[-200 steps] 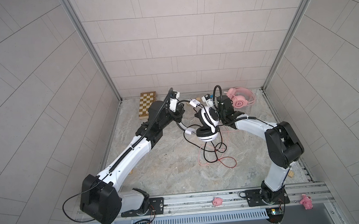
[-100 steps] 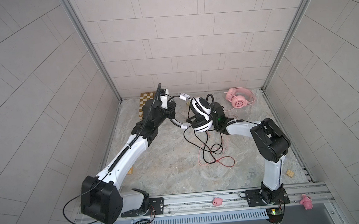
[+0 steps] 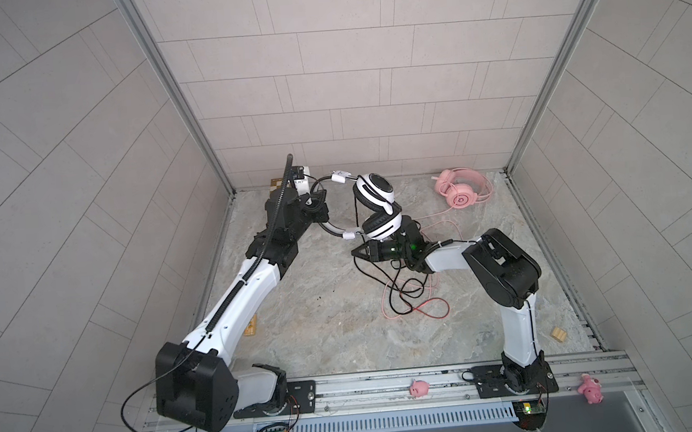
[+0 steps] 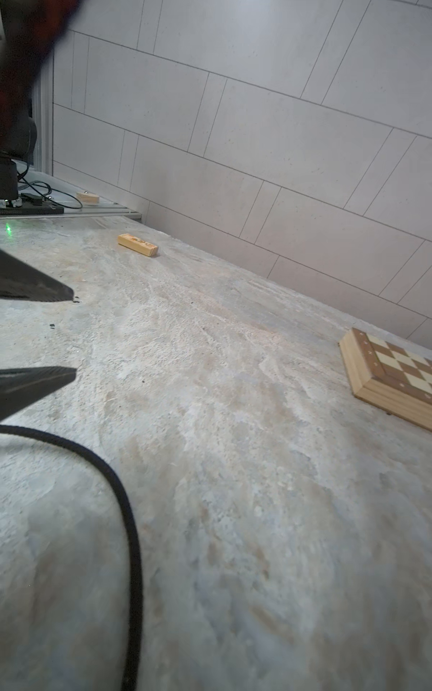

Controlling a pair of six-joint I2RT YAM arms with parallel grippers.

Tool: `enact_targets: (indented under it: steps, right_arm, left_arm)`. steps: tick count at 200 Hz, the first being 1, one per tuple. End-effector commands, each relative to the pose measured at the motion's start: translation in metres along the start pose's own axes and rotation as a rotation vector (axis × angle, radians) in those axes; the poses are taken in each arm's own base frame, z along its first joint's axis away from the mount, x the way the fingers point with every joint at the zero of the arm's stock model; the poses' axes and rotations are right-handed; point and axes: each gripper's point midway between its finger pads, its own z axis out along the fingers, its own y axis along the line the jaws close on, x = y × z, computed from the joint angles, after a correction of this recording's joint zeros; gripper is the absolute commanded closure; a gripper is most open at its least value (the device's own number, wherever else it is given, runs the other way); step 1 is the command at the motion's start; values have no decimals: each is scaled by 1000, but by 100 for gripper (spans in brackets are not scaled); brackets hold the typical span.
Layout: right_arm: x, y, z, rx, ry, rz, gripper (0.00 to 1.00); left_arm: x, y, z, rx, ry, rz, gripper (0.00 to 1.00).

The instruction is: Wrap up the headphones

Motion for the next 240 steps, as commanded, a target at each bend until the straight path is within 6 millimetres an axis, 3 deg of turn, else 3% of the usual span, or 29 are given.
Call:
enact_targets:
  steps: [1, 79, 123, 181, 240]
  right_arm:
    - [8, -3, 3, -12, -12, 9, 69]
    - [49, -2, -8, 30, 66, 2, 96]
    - [75, 20, -16, 60, 148, -71, 97]
    - [103, 48, -39, 177, 274, -248, 97]
    - [104, 62, -52, 252, 318, -354, 97]
  left_arm:
    - [-49, -2, -19, 11, -156, -54, 100]
    - [-39, 72, -11, -185, -158, -257, 100]
    - [-29, 108, -18, -346, -163, -293, 100]
    - [-18, 132, -22, -459, -156, -317, 100]
    - [-13, 136, -17, -469, -99, -320, 100]
